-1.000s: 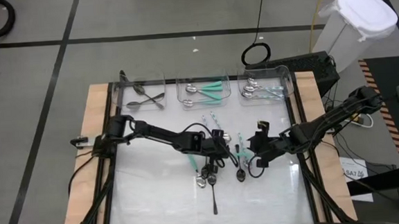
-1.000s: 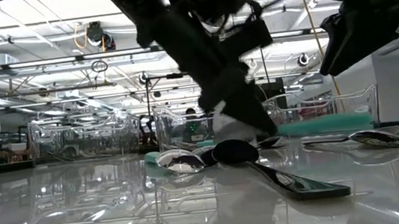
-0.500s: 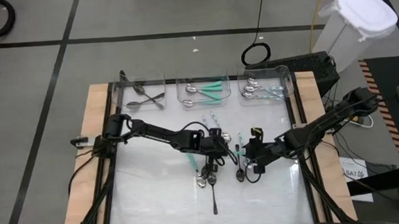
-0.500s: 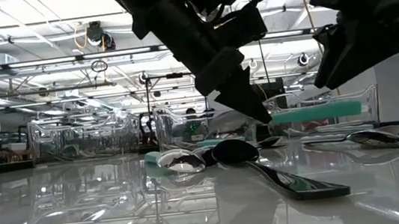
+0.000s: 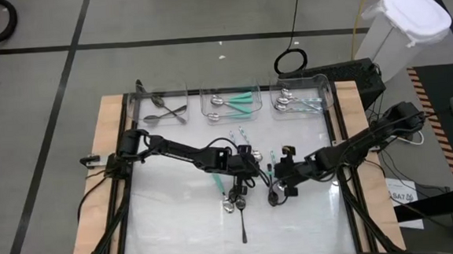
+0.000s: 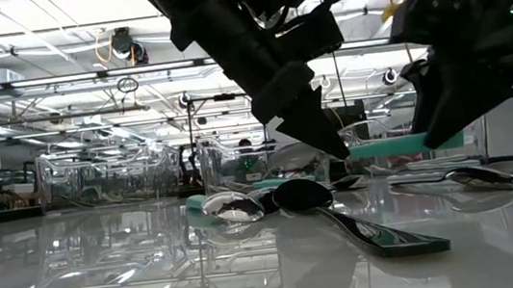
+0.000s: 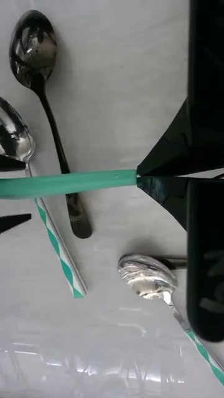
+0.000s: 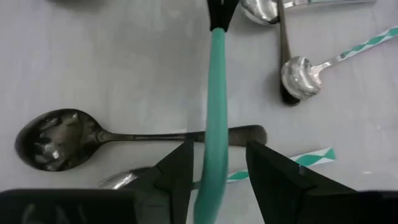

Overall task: Sort silverware by color (type)
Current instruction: Put the green spoon into the center transparent bin

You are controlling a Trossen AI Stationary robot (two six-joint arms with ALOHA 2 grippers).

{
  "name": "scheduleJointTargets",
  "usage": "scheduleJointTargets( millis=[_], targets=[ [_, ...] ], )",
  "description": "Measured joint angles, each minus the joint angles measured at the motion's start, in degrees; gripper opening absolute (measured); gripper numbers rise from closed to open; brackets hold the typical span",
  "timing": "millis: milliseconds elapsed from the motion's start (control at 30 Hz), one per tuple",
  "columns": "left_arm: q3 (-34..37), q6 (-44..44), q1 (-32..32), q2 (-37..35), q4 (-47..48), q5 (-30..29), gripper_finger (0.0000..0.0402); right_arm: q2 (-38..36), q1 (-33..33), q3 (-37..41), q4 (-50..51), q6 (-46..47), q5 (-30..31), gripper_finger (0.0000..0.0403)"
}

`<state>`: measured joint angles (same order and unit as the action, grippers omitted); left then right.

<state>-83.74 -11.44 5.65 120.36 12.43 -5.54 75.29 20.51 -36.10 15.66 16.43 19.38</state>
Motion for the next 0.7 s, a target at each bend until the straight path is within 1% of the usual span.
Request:
scheduleJointTargets(
  millis=[100, 233, 267, 400, 467, 533, 600, 700],
  targets=[
    [0.0, -0.1, 0.0, 0.0, 0.0, 0.0, 0.0003, 0.0, -0.4, 0.0, 0.0, 0.0, 0.0, 0.0118],
    [0.0, 0.0, -0.1, 0.0, 0.0, 0.1, 0.0003, 0.0, -0.8, 0.0, 0.2, -0.9, -0.1, 0.005],
    [0.0, 0.0, 0.0, 0.0, 0.0, 0.0, 0.0003, 0.0, -0.9, 0.0, 0.2, -1.4, -0.2, 0.0039],
    [0.0, 0.5, 0.0, 0.0, -0.2, -0.2, 0.0003, 0.0, -0.9, 0.0, 0.2, -2.0, 0.0, 0.0039],
    [0.0, 0.6, 0.1, 0.0, -0.2, -1.5, 0.0009, 0.0, -1.1, 0.0, 0.1, -1.9, 0.0, 0.0039],
    [0.0, -0.4, 0.5, 0.0, -0.1, -4.8, 0.0025, 0.0, -1.6, 0.0, 0.1, -1.3, 0.1, 0.0039],
    [0.0, -2.4, 1.5, 0.0, 0.0, -9.6, 0.0051, 0.0, -2.5, 0.0, -0.2, 0.0, 0.1, 0.0039],
    [0.0, -5.1, 3.5, 0.0, 0.0, -21.0, 0.0097, 0.0, -4.3, 0.0, -1.5, 1.8, 0.1, 0.0039]
  ],
)
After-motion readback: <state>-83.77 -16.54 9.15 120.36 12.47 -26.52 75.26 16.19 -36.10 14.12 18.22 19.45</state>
